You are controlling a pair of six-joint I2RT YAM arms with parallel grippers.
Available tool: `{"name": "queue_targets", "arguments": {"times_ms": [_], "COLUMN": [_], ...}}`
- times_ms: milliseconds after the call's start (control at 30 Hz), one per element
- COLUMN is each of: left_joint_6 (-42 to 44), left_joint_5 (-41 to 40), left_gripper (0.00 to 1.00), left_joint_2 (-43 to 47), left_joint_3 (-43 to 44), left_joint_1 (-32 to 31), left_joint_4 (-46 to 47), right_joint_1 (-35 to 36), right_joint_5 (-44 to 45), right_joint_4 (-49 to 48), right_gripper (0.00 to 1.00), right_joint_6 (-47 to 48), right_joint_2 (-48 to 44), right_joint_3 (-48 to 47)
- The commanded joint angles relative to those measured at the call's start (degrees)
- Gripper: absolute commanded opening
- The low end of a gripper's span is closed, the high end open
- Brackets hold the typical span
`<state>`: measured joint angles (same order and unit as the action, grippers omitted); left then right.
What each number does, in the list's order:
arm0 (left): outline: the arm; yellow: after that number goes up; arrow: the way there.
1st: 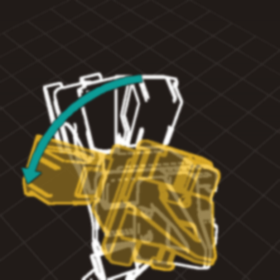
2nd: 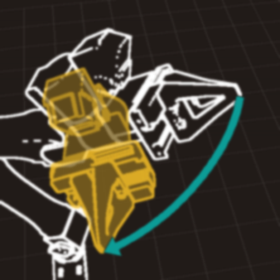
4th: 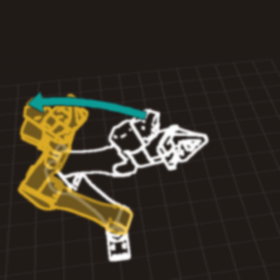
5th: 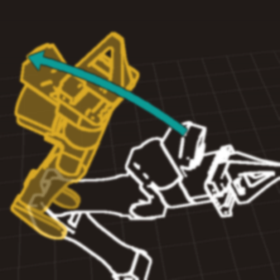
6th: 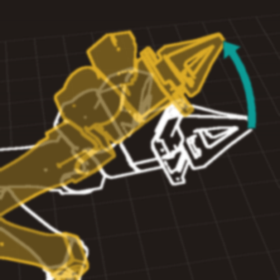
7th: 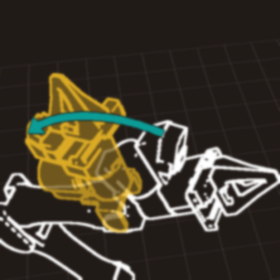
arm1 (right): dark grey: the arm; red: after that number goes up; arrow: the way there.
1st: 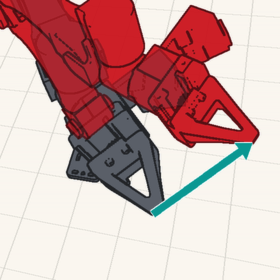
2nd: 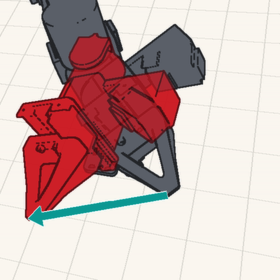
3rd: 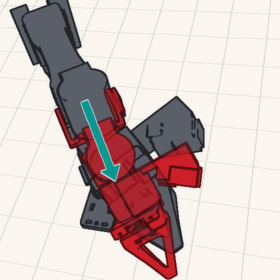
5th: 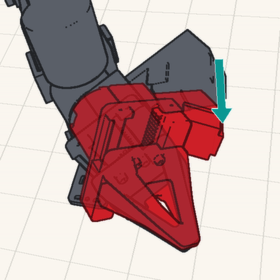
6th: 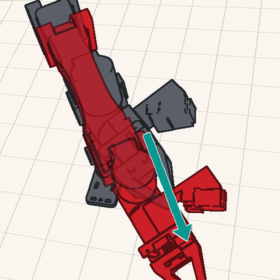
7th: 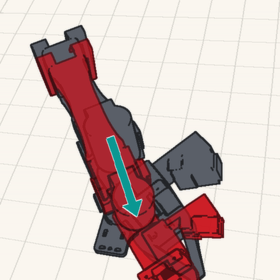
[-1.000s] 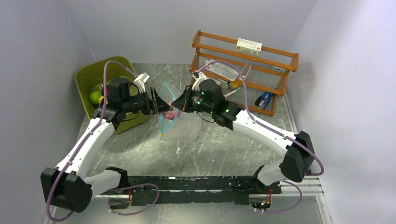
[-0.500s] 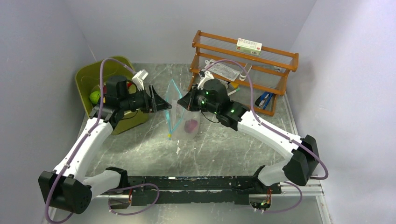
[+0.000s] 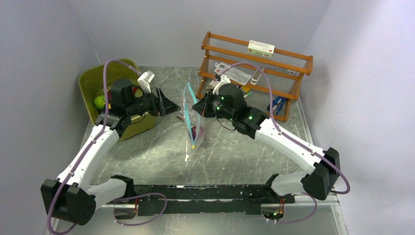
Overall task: Place the food in the zip-top bag and seal the zipper
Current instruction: Adjust the zipper food storage bag at the center of the board.
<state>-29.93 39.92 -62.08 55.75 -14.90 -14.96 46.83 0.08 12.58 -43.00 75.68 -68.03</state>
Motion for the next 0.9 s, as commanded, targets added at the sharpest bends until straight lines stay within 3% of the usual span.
{"name": "queue_targets", "arguments": {"times_ms": [0,267,367,467,633,867], "left_joint_6": [-0.6,-4.1,-10.5,-15.0,-6.1,0.6], "left_joint_5": [4.5,9.4,16.3,17.0,11.2,5.6], "left_gripper": [0.71,0.76,0.77,0.75,0.75,0.78], "left_joint_2": [-1.3,-3.9,-5.2,-5.3,-6.1,-6.5], "left_joint_3": [0.2,1.5,-0.8,-3.5,1.9,3.0], "left_joint_1": [-1.9,-5.1,-5.8,-6.4,-8.9,-11.9], "left_joint_4": [9.4,17.4,28.4,35.8,21.9,12.7], "right_joint_1": [-0.2,-0.3,-0.3,-0.3,-0.3,-0.2], "right_joint_5": [0.0,8.7,11.6,15.2,18.6,8.8], "right_joint_4": [2.0,13.6,19.6,25.3,29.9,15.0], "right_gripper": [0.0,0.0,0.0,0.0,0.0,0.0], "right_joint_6": [0.1,1.5,1.9,2.5,2.9,-0.6], "right_joint_2": [-0.2,-2.2,-5.1,-7.7,-9.3,-10.4], "right_joint_3": [-2.2,-4.2,-5.9,-9.9,-10.9,0.6]}}
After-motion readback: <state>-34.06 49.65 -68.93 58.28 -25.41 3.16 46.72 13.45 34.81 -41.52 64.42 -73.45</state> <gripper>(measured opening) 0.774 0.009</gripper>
